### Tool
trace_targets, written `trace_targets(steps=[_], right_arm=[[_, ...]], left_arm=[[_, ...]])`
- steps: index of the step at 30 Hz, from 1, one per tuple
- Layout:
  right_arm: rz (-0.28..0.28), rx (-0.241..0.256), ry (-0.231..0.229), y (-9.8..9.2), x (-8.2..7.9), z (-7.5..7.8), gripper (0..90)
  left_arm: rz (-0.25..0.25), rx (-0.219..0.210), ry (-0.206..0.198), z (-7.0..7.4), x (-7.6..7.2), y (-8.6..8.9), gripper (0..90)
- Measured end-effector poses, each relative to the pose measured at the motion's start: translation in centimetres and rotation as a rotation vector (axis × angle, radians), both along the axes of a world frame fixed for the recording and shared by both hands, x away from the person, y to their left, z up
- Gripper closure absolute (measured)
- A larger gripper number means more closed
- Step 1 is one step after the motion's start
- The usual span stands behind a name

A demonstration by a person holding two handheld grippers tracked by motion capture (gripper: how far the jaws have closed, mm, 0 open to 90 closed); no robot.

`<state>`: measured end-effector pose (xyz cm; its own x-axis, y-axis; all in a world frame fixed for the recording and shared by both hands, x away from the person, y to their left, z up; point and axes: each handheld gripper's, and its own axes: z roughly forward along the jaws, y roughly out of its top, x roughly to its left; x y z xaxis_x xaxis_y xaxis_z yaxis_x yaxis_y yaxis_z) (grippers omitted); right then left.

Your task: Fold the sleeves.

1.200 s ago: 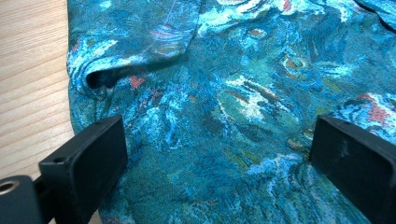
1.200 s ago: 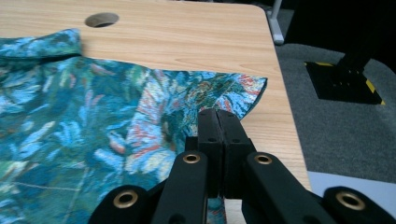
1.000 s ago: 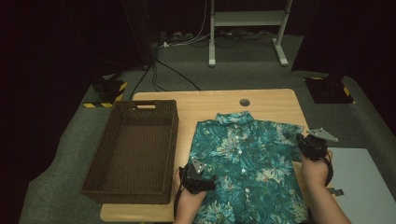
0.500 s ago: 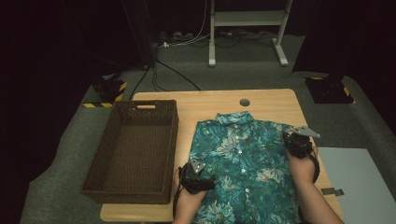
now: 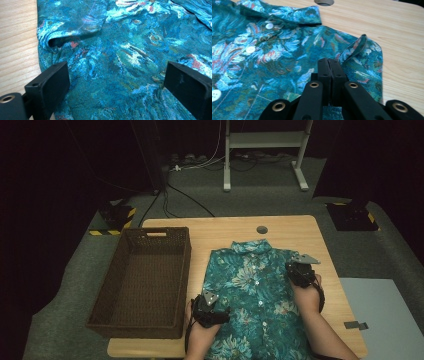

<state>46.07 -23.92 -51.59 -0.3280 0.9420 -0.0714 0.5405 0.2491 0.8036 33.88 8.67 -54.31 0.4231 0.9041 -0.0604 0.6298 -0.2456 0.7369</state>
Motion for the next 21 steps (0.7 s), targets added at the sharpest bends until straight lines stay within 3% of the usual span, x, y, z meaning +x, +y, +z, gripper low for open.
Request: trace_targets(steps=[8,11,12,21], right_arm=[[0.027,0.022,0.000,0.3,-0.1,0.3,88.2],[0.039,0.035,-0.002,0.4,-0.1,0.5,85.0],[0.050,0.040,0.001,0.5,-0.2,0.7,78.9],[0.047,0.047,-0.018,-0.5,-1.0,1.7,78.2]], left_arm=[[0.003,-0.007,0.001,0.0,0.0,0.0,6.7],[0.002,-0.004,0.001,0.0,0.0,0.0,6.7],[0.003,-0.006,0.001,0.0,0.0,0.0,6.7],[0.003,-0.004,0.001,0.0,0.0,0.0,6.7]])
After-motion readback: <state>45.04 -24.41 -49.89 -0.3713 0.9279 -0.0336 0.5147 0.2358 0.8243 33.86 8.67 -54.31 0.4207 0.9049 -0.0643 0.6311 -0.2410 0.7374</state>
